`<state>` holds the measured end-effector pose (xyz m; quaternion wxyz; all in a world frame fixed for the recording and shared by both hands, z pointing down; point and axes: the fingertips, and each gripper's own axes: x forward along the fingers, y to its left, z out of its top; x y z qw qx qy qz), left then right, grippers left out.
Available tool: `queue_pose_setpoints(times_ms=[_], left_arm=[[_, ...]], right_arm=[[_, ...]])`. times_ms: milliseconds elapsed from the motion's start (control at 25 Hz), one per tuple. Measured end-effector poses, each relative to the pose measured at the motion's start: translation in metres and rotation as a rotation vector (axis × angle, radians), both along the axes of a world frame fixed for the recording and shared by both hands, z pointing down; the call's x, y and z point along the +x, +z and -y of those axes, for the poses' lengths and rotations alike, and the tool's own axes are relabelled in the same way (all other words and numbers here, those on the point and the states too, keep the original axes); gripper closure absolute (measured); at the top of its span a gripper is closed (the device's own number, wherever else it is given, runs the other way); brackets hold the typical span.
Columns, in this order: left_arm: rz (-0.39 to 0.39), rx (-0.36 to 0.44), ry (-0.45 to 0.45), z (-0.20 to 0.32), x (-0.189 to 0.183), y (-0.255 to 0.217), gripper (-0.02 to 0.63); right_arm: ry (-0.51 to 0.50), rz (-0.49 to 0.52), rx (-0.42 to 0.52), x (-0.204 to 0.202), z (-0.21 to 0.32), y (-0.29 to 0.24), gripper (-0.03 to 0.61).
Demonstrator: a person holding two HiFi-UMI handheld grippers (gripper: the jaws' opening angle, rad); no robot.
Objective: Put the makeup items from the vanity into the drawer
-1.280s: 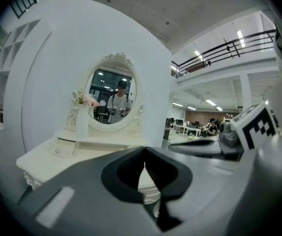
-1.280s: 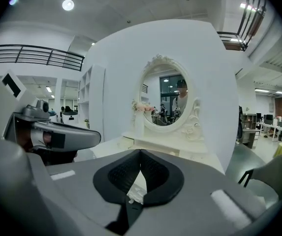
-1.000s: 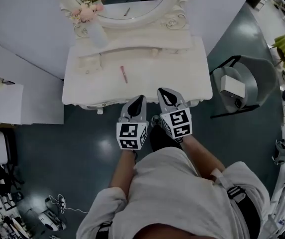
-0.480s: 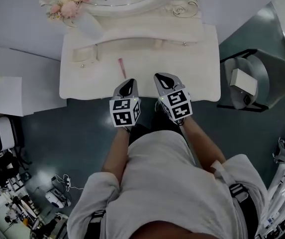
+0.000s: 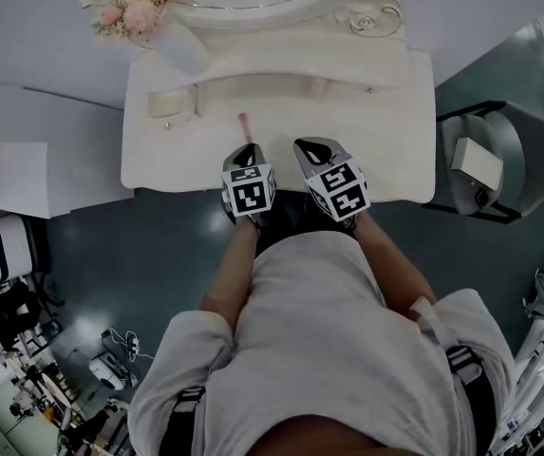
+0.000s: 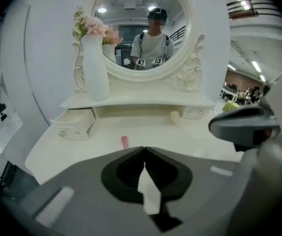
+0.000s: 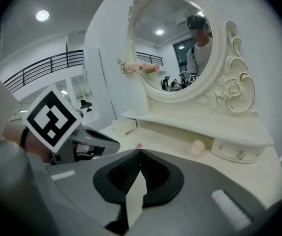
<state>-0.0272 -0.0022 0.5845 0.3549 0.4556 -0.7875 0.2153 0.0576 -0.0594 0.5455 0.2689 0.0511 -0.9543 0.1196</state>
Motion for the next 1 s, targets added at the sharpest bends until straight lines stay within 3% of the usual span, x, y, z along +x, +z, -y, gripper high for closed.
queue_pose_setpoints(times_ms=[160, 280, 400, 760, 1000], left_arm=[[-0.005, -0.029, -0.041, 0.006, -0.027, 0.019, 0.609], [-0.031, -0.078, -0.026, 0.012, -0.034, 0.034, 0.531], [-0.061, -0.114, -0.024, 0.012, -0.041, 0.049, 0.494], [-0.129, -0.157, -0.01, 0.012, -0.061, 0.083, 0.488], [-0.149, -0.187, 0.075, 0.014, -0.061, 0.09, 0.489]], right_arm=[[-0.017, -0.007, 0.01, -0.012, 0.0, -0.006, 0.578], [-0.026, -0.015, 0.017, -0.021, 0.005, -0.005, 0.578], [-0.006, -0.027, 0.005, -0.026, 0.012, -0.002, 0.578], [-0.018, -0.064, 0.009, -0.041, 0.017, 0.003, 0.578], [0.013, -0.078, 0.009, -0.046, 0.024, 0.005, 0.578]])
